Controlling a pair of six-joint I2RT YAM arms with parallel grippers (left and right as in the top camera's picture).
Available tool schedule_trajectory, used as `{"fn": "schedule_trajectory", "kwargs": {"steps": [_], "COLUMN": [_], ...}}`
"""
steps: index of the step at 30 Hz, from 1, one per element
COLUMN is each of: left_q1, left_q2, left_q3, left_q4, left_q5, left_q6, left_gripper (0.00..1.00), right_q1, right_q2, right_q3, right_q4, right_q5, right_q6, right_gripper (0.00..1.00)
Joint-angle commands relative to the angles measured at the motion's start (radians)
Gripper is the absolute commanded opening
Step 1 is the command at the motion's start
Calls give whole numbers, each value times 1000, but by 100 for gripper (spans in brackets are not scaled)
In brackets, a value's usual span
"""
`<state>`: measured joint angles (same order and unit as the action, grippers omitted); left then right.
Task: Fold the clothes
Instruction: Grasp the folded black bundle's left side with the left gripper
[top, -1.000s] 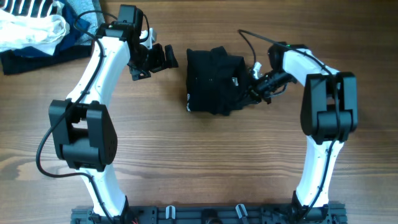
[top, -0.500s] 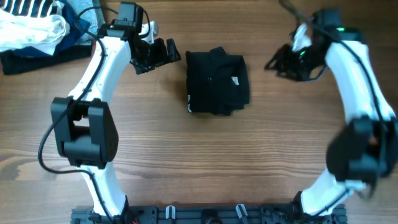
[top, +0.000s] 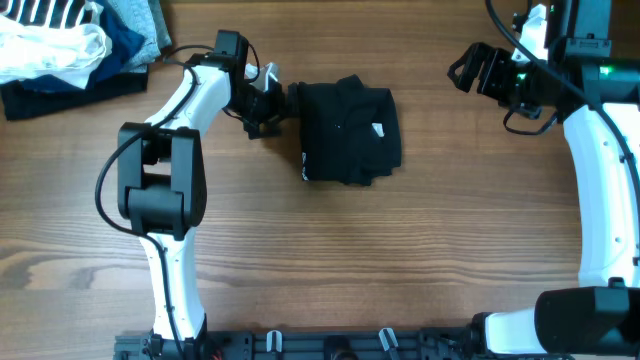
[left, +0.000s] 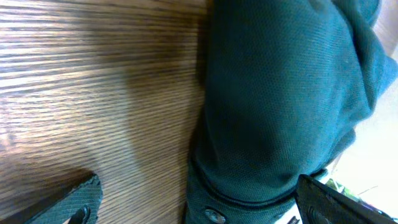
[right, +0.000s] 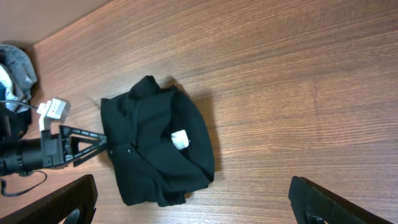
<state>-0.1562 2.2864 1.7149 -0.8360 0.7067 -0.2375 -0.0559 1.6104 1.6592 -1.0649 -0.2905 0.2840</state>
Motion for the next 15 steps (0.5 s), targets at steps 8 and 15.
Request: {"fn": "schedule_trajectory", "kwargs": {"steps": [8,15], "left_q1": [-18,-58], "left_q2": [123,148], "left_q3": [4,4], "left_q4": [-10,1], "left_q5": [187,192], "left_q6": [72,68], "left_gripper": [100,100], "right_q1": [2,2], "right_q2": [31,34], "right_q3": [1,1], "right_q4": [13,26], "right_q5": [22,22], "right_q6": [9,34], "right_gripper": [100,99]}}
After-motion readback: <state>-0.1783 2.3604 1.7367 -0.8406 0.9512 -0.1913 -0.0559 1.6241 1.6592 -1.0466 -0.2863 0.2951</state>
